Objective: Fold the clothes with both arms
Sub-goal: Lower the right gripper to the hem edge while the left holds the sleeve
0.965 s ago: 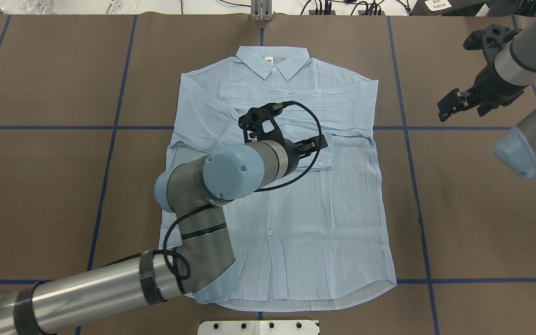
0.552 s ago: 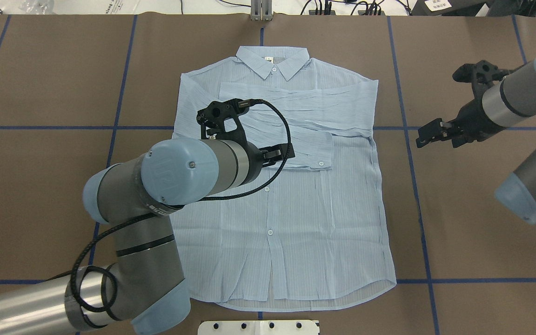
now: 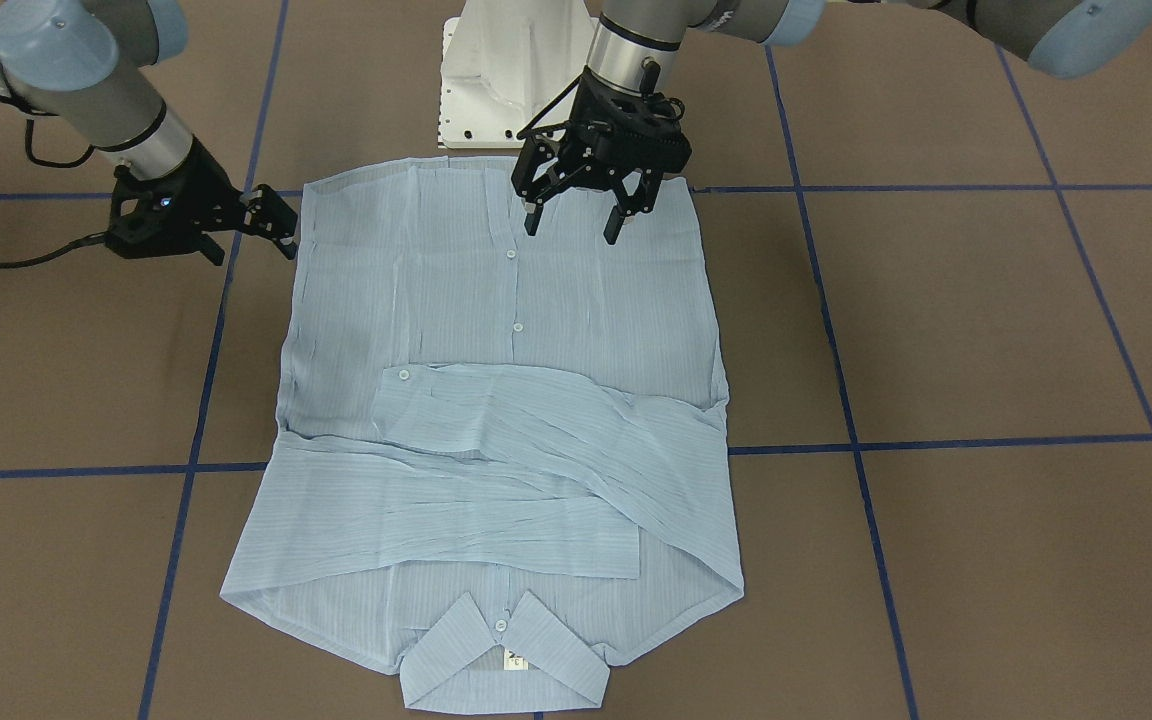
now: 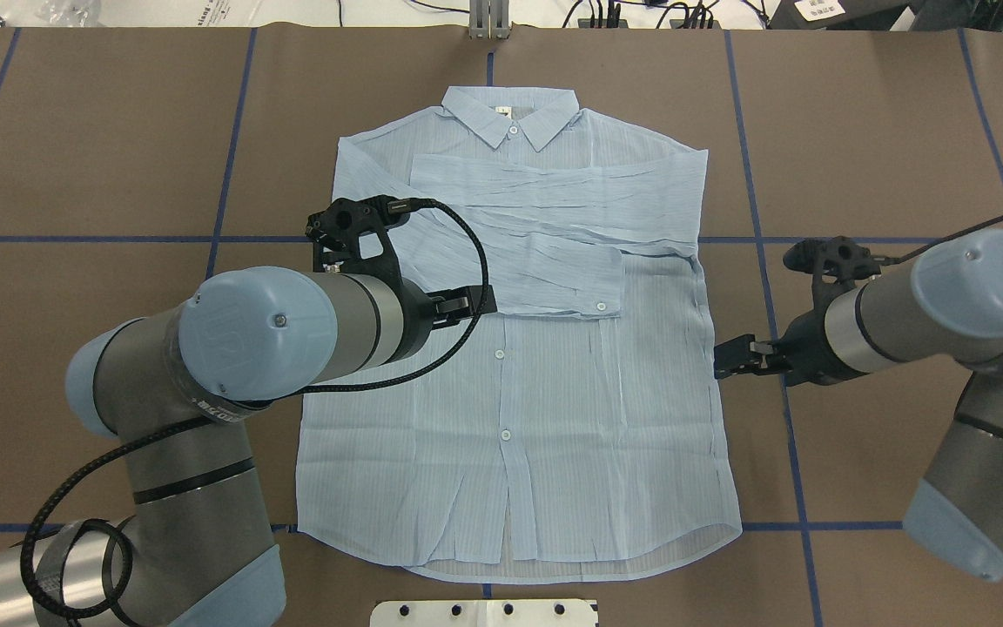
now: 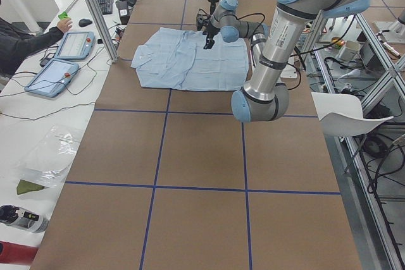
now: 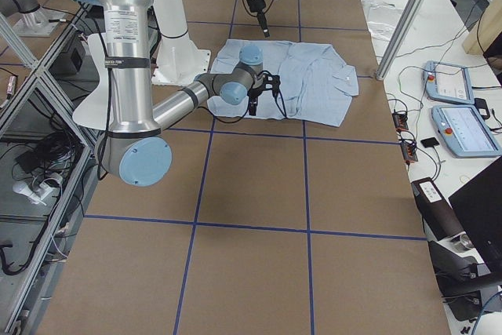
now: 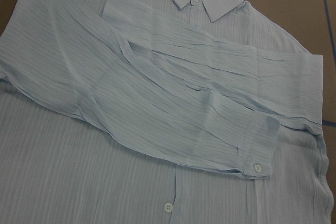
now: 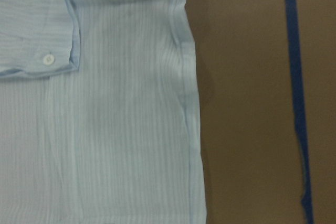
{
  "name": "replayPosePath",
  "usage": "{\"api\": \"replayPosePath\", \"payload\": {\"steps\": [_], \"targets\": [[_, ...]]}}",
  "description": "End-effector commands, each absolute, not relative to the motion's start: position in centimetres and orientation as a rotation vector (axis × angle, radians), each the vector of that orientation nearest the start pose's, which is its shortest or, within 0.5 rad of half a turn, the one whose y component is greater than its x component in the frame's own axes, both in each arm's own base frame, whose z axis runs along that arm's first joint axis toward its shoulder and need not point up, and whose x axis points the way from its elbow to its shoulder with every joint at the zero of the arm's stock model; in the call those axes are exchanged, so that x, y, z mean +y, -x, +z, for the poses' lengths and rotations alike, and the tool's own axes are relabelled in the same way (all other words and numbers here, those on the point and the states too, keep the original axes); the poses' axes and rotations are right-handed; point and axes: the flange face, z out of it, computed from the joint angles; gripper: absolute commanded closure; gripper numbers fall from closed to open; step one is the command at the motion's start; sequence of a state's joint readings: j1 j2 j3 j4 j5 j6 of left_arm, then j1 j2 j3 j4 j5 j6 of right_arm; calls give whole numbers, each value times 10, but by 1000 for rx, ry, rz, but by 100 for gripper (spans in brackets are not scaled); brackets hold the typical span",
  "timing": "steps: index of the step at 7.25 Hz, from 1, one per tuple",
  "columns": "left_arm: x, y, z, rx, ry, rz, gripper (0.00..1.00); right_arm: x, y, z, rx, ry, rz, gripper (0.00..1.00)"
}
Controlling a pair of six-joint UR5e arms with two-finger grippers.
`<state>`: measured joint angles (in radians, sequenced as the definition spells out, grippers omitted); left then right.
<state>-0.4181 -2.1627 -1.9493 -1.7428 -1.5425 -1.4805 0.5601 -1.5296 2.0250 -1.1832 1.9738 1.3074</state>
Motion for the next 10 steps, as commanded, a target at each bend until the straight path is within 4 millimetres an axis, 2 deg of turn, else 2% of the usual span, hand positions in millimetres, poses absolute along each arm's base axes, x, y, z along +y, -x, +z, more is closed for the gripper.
{"api": "replayPosePath", "payload": {"steps": [1, 2, 4, 5, 7, 10], "targets": [[-364, -479, 155, 1090, -308, -307, 1, -263, 435, 371, -929, 4, 130, 0], [-358, -470, 166, 1079, -322, -279, 1, -249, 440, 378, -911, 15, 108, 1], [-357, -466, 168, 1080, -323, -276, 1, -239, 424, 403, -862, 40, 101, 1], [-355, -467, 176, 1070, -318, -275, 1, -236, 414, 409, -848, 44, 101, 1], [-356, -466, 178, 1067, -318, -276, 1, -232, 419, 415, -832, 52, 94, 14], [-356, -466, 177, 1068, -320, -277, 1, -231, 427, 418, -826, 58, 89, 24]]}}
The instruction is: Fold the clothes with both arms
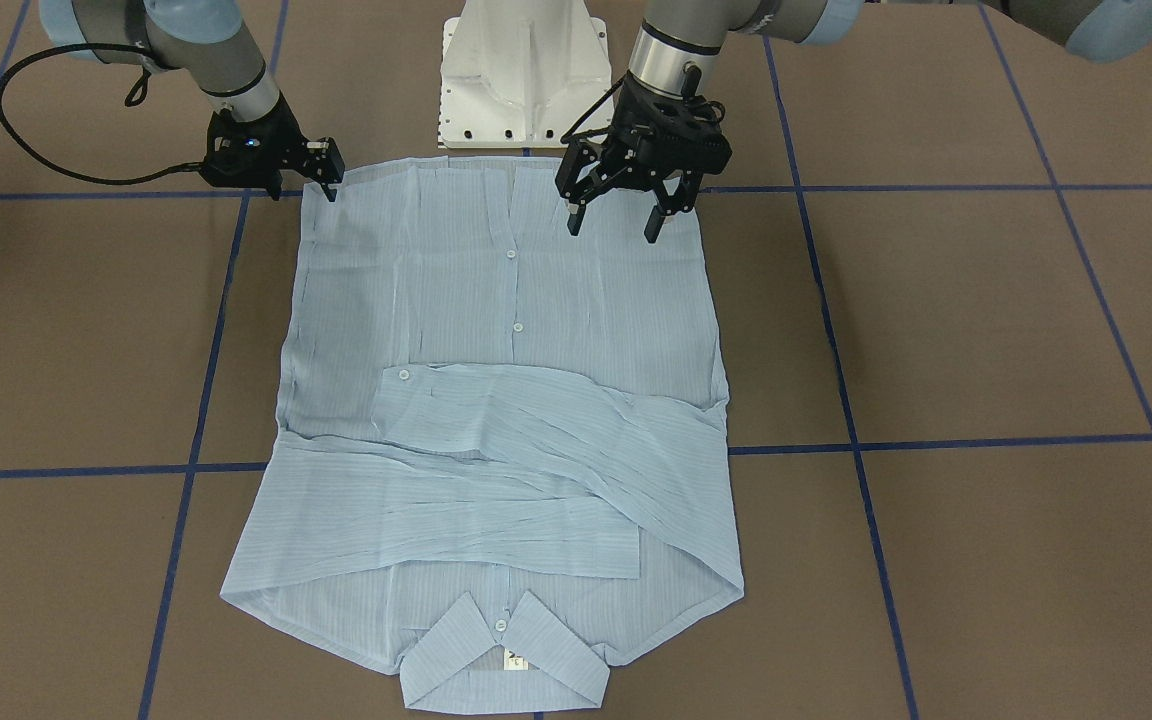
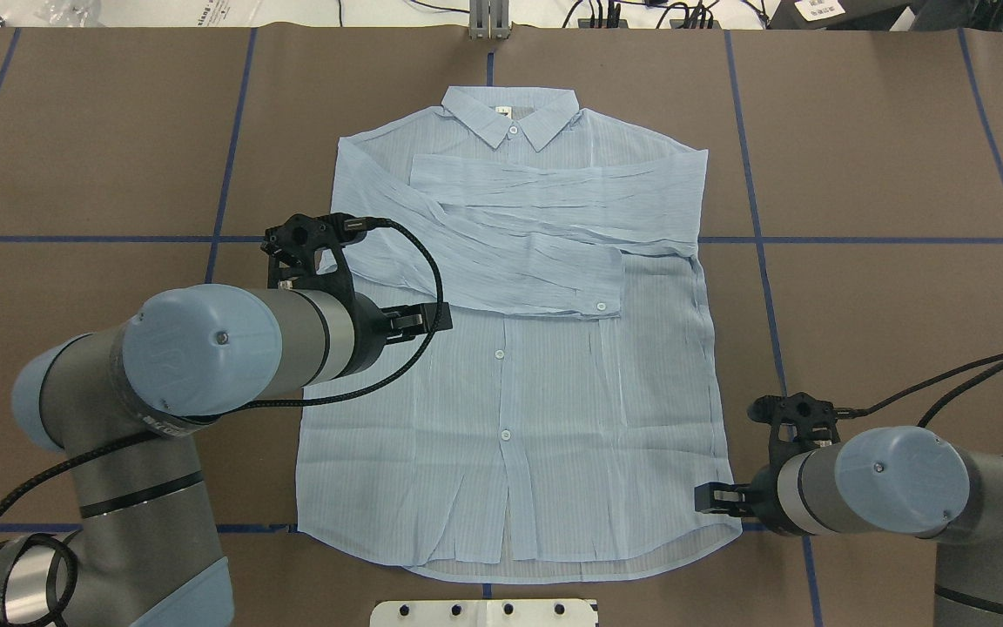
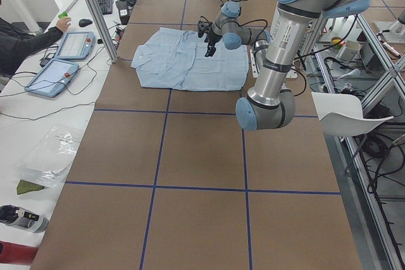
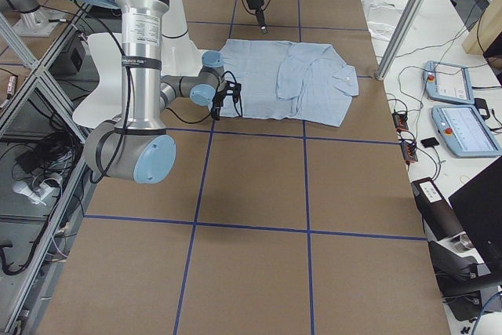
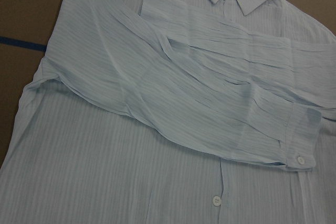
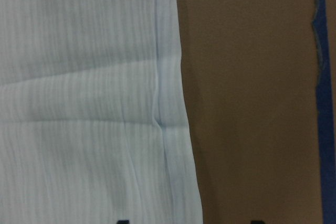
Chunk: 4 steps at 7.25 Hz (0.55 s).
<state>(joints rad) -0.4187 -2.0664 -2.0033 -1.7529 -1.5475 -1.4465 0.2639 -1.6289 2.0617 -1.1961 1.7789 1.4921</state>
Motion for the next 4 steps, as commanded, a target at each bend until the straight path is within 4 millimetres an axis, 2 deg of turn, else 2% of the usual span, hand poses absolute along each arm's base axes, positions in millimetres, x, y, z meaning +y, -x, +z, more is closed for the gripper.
{"api": "replayPosePath", "payload": {"steps": [1, 4], "targets": [[-356, -466, 178, 1066, -320, -277, 1, -231, 426, 419, -823, 59, 90, 31], [-356, -466, 178, 1066, -320, -277, 1, -228, 428, 418, -826, 87, 76, 37]]}}
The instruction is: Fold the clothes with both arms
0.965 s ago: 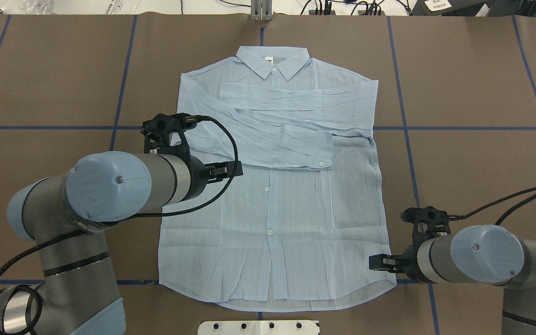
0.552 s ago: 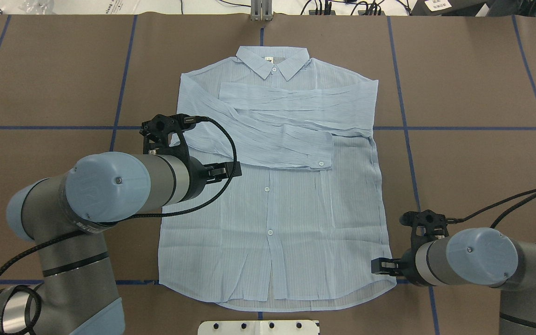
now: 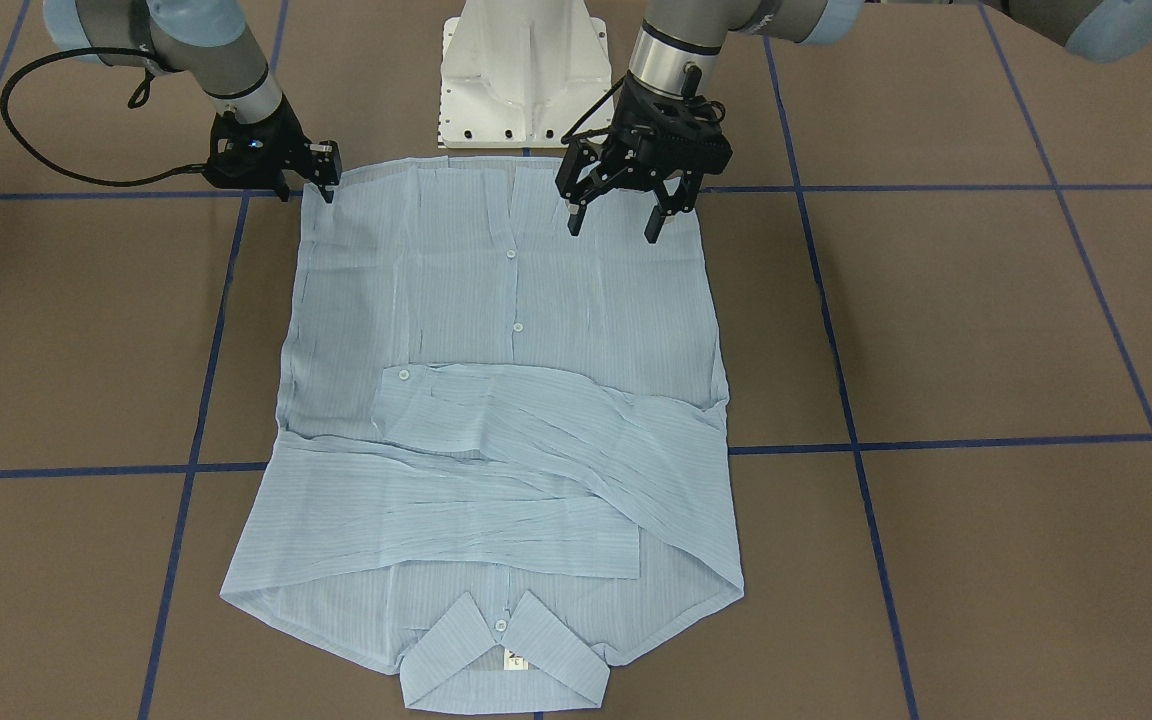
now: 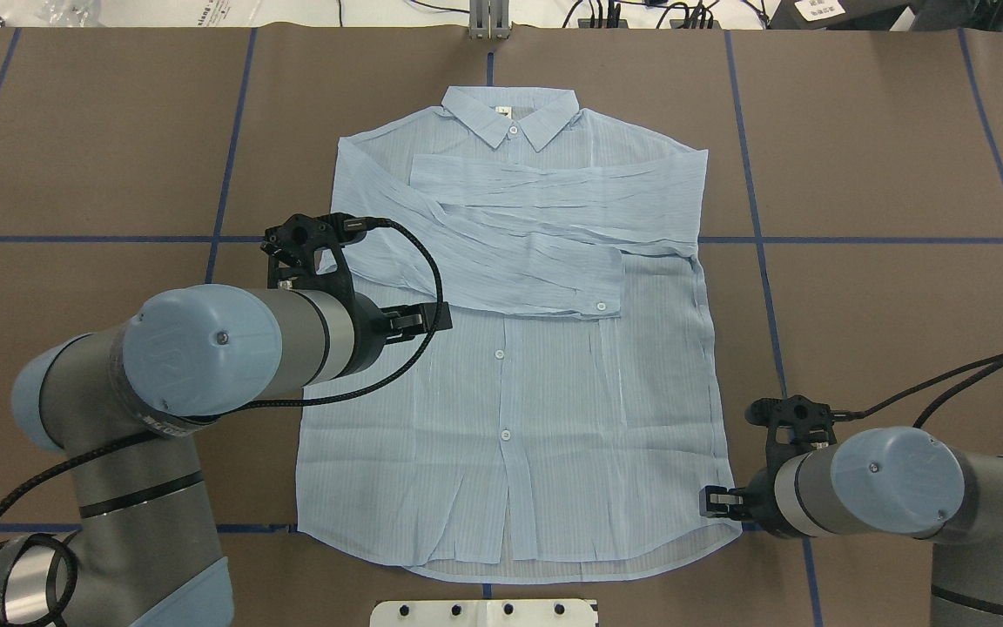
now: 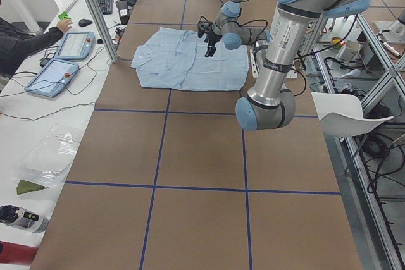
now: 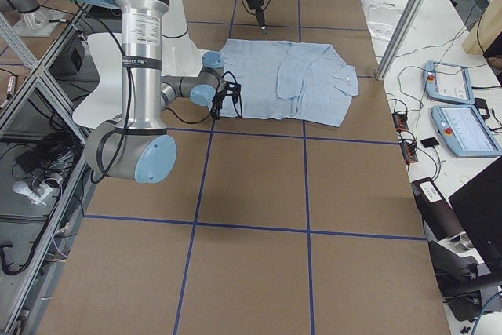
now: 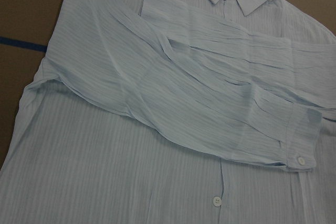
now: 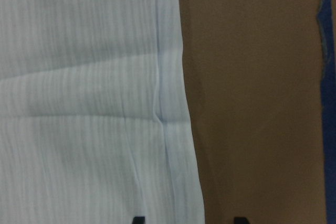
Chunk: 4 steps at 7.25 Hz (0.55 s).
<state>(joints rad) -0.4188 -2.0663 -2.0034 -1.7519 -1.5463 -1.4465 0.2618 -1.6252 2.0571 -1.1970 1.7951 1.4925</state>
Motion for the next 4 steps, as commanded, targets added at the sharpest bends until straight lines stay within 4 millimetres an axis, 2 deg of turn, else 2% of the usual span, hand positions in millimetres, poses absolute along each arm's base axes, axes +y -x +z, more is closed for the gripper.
{"api": "replayPosePath", "payload": {"steps": [1, 2, 4], "targets": [[-356, -466, 178, 1066, -320, -277, 1, -227, 431, 424, -817, 90, 73, 37], [-356, -466, 177, 1068, -319, -278, 1, -227, 434, 421, -824, 93, 71, 47], [-355, -466, 177, 1068, -319, -277, 1, -226, 435, 423, -821, 107, 66, 47]]}}
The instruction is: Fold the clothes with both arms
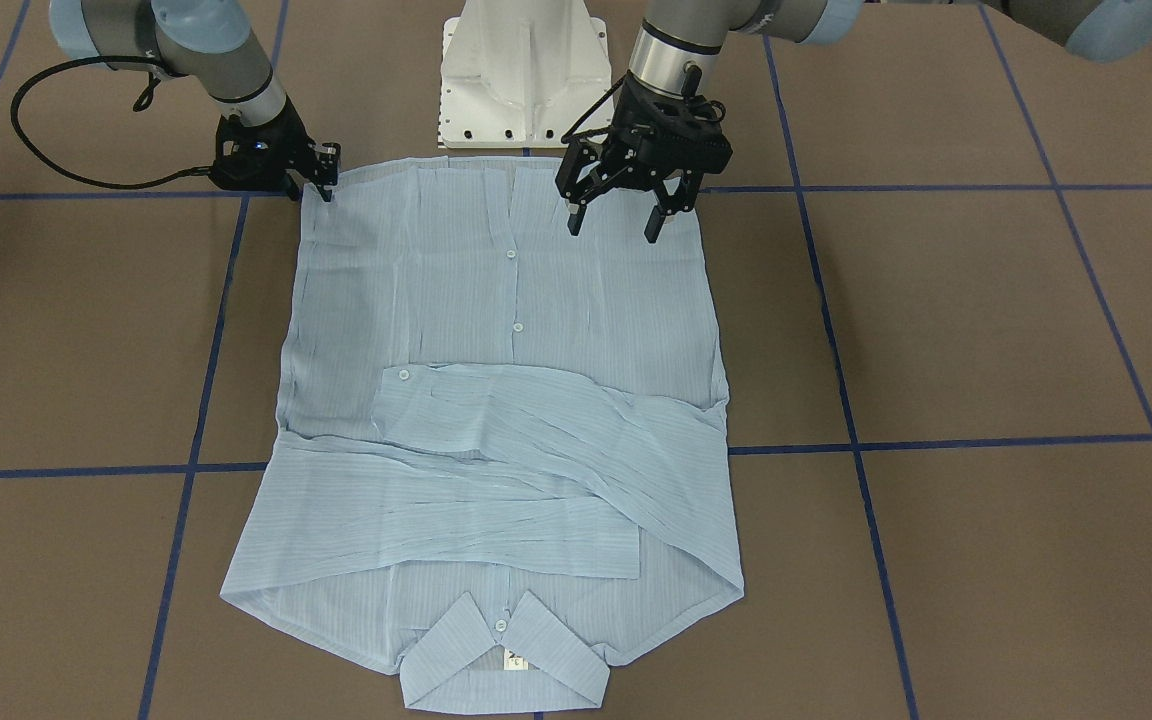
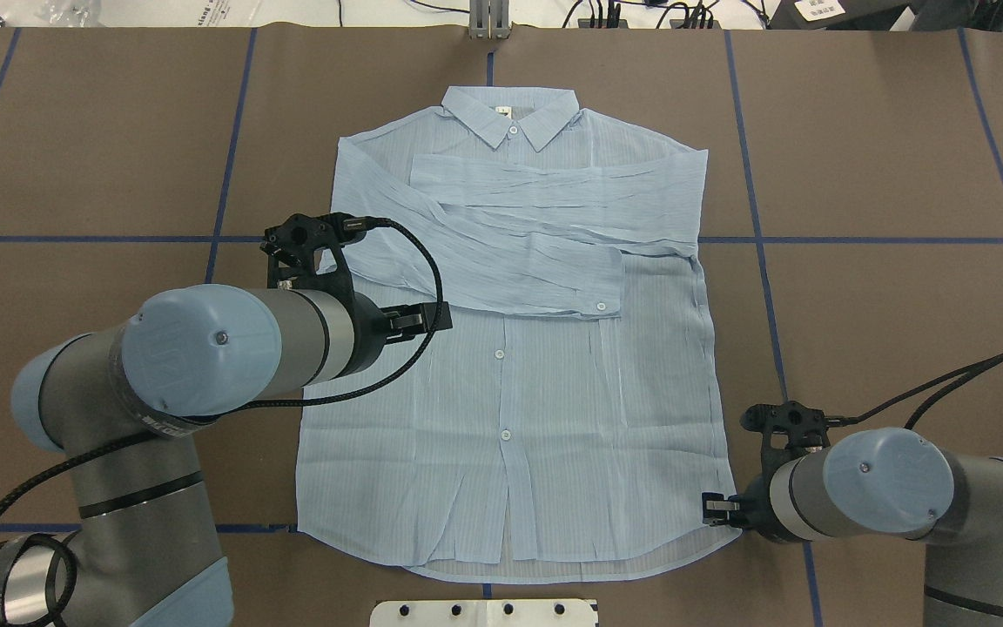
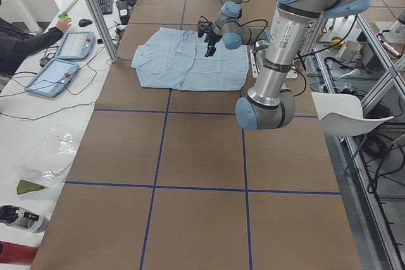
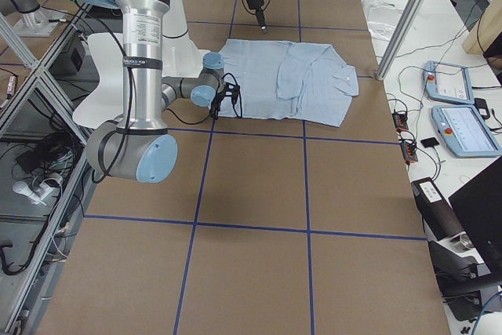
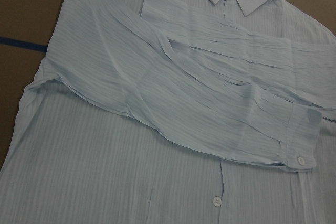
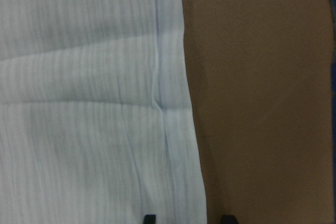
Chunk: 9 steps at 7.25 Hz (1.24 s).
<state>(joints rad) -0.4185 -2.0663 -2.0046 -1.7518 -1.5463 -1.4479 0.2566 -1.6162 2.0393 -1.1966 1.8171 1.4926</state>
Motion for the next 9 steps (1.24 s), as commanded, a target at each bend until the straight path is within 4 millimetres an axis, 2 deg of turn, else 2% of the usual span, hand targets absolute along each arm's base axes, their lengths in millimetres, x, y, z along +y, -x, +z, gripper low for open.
{"api": "replayPosePath", "payload": {"steps": [1, 2, 5, 9], "targets": [[-355, -467, 178, 1067, -318, -277, 1, -226, 433, 425, -817, 113, 67, 47], [-355, -467, 178, 1067, -317, -279, 1, -227, 432, 424, -819, 113, 69, 48], [-354, -469, 182, 1060, -313, -277, 1, -229, 428, 422, -824, 117, 72, 65], [-352, -468, 186, 1064, -313, -280, 1, -229, 428, 428, -812, 121, 73, 62]]}}
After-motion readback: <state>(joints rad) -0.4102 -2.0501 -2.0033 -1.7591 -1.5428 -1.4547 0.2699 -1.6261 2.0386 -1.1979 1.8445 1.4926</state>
